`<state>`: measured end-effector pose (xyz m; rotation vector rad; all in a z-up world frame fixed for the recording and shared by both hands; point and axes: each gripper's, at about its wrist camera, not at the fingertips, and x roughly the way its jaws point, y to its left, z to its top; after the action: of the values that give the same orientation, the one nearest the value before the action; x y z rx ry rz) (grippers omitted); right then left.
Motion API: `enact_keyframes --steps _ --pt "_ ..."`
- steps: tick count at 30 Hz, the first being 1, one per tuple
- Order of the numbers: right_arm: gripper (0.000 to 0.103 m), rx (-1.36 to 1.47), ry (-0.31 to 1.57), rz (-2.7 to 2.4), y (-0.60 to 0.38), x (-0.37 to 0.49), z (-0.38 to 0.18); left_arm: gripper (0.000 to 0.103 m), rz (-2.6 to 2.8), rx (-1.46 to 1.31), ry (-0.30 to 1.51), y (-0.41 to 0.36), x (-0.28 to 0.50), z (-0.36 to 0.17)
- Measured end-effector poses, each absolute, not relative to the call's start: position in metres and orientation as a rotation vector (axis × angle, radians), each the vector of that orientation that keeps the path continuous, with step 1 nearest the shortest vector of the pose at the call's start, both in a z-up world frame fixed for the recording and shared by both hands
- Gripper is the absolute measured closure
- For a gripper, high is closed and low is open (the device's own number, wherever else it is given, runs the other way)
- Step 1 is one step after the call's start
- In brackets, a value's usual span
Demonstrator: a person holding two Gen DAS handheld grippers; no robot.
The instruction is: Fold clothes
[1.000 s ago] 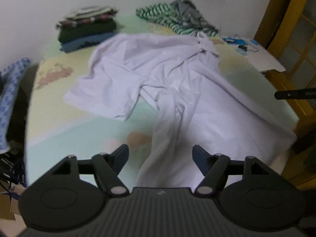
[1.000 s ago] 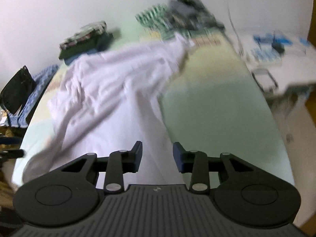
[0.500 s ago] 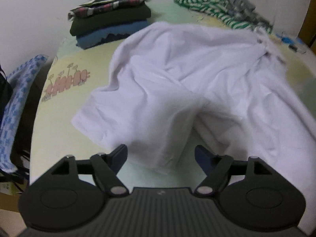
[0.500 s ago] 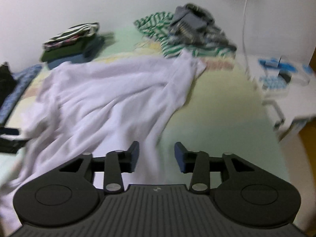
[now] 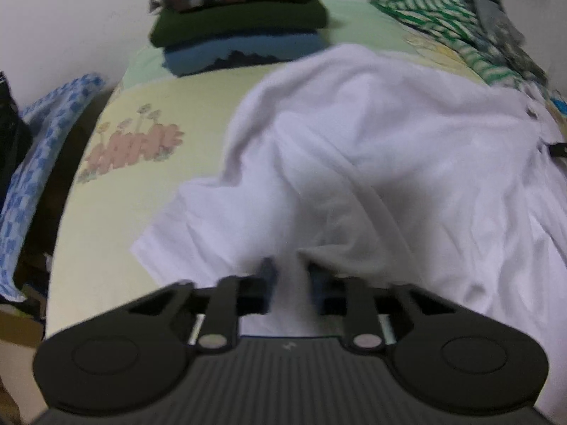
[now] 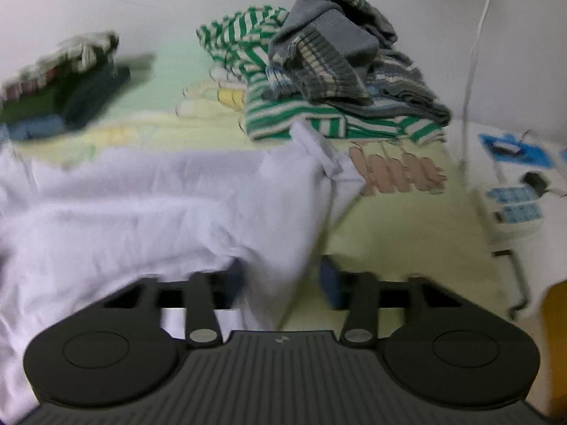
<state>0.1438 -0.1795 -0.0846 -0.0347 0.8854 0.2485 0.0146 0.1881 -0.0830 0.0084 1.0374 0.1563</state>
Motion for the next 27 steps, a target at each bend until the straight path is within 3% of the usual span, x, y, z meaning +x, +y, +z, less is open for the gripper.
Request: enact_keyframes --steps 1,3,5,12,14,16,17,18,20,21,23,27 --pt "0.081 0.004 0.888 0.263 -0.183 0.148 -0.084 0.090 0.184 0.025 1.033 0.190 0.019 -0.082" --pt "0.085 0.052 0.871 0.262 -0.188 0.154 -0.079 0.091 0.242 0.052 1.026 0.195 0.027 -0.082" --pt "0.095 0.086 0.843 0.255 -0.197 0.154 -0.072 0.091 0.304 0.059 1.019 0.206 0.035 -0.080" --pt "0.097 0.209 0.843 0.109 -0.247 0.141 -0.073 0.088 0.390 0.063 1.023 0.250 0.044 -0.080" --pt "0.097 0.208 0.878 0.043 -0.257 0.138 -0.082 0.079 0.369 0.089 1.025 0.252 0.037 -0.081" --pt "0.095 0.214 0.924 -0.016 -0.265 0.136 -0.091 0.075 0.321 0.124 1.022 0.253 0.028 -0.077" --pt "0.093 0.215 0.926 -0.044 -0.267 0.135 -0.087 0.073 0.289 0.140 1.015 0.253 0.023 -0.072" --pt "0.079 0.216 0.926 -0.072 -0.268 0.135 -0.083 0.070 0.254 0.154 1.007 0.253 0.016 -0.066" --pt "0.061 0.138 0.857 -0.120 -0.258 0.133 -0.064 0.059 0.195 0.194 0.978 0.254 0.006 -0.051" --pt "0.058 0.109 0.809 -0.105 -0.251 0.133 -0.053 0.056 0.171 0.226 0.951 0.252 0.002 -0.041" --pt "0.053 0.080 0.746 0.028 -0.226 0.135 -0.030 0.036 0.130 0.288 0.878 0.247 -0.001 -0.020" --pt "0.043 0.012 0.780 0.333 -0.150 0.161 -0.014 0.012 0.033 0.294 0.751 0.229 0.027 0.007"
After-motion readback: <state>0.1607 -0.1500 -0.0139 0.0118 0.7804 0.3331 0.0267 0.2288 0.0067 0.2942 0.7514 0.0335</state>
